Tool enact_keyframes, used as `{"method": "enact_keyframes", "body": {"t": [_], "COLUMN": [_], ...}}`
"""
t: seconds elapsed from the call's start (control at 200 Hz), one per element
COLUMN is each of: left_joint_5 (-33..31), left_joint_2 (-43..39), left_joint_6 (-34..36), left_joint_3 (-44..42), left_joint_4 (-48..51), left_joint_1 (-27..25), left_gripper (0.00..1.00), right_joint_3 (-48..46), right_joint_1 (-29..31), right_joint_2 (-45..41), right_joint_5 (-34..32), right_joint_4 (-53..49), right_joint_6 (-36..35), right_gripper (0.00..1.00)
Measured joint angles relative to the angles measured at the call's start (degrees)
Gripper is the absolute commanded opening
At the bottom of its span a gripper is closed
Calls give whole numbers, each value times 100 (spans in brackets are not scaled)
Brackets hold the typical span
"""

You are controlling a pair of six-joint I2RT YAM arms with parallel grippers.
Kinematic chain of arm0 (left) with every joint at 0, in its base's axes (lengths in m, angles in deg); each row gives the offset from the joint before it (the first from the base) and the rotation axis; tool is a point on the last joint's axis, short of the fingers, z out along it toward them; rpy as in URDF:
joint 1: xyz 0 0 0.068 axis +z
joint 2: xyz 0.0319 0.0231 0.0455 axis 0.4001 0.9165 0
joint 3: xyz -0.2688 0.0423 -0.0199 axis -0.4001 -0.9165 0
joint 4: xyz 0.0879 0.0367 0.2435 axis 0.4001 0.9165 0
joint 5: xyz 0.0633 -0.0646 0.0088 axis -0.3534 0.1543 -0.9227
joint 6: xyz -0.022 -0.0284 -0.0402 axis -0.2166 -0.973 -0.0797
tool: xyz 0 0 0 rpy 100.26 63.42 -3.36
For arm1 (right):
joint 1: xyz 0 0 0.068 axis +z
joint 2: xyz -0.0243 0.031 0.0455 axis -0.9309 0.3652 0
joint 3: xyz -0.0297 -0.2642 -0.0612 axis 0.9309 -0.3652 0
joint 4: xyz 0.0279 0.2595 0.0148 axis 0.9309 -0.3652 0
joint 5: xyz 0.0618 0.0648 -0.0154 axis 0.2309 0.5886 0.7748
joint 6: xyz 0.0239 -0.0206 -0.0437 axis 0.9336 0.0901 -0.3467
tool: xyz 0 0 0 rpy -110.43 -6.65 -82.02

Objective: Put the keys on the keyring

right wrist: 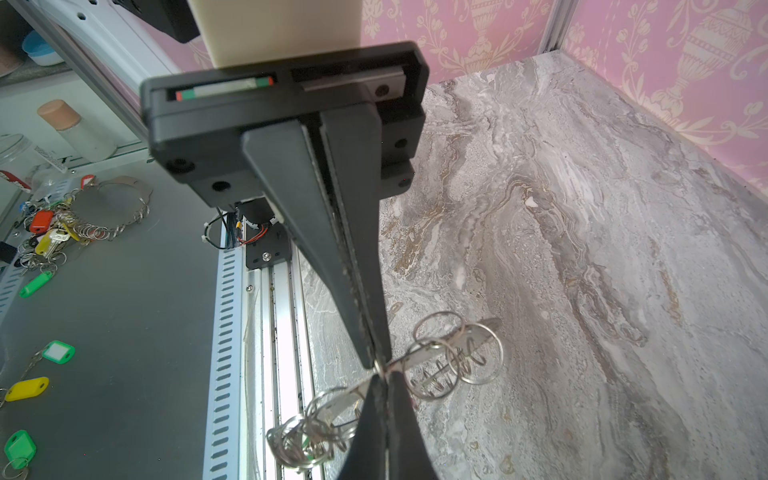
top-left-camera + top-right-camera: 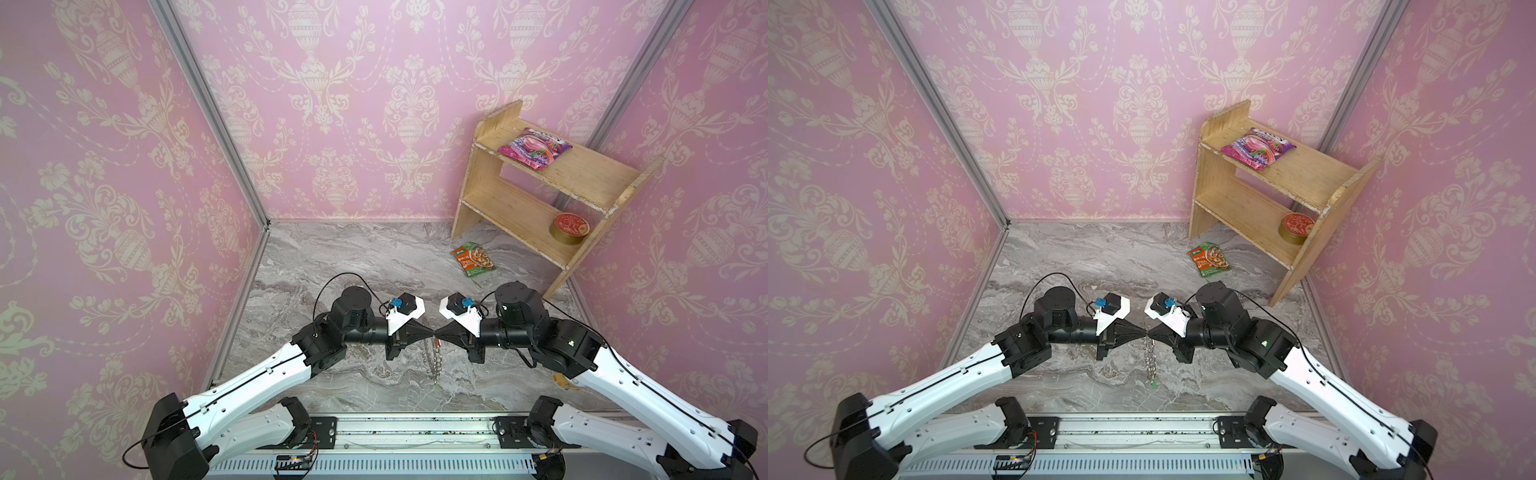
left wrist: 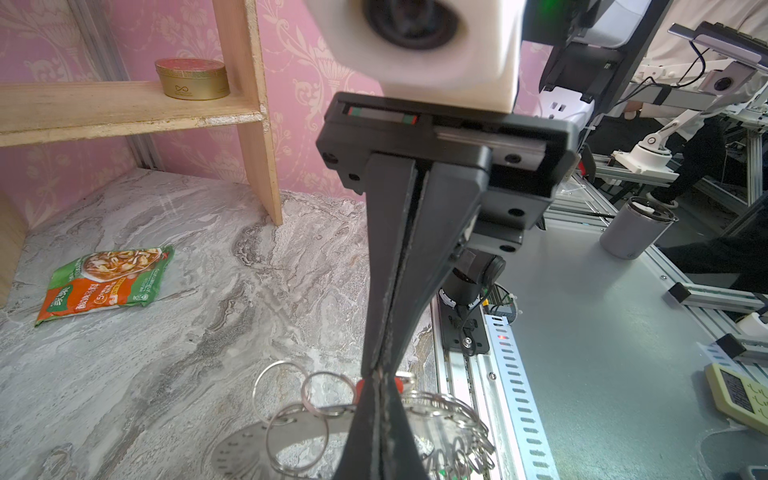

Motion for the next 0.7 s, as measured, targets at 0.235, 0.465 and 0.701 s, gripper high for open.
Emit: {"method": "enact_keyframes", "body": {"t": [0.235,0.465,0.701], "left_joint_5": [-35,-179,-258], "left_joint_2": [-4,-258,-308], "left_joint_6": [0,0,-2], "left_joint_3": [0,-2,-2], "left_joint_4": [2,-59,-240], "left_joint_1": [0,0,0], "left_gripper": [0,0,0], "right_joint_3": [0,0,0], "right_joint_1": [0,0,0], "right_joint_2": [-35,-286,-286], "right_joint_5": [-55,-208,-203], "right_joint_4": [0,-22,-15], "right_joint_6": [4,0,15], "right_gripper": [30,30,17]}}
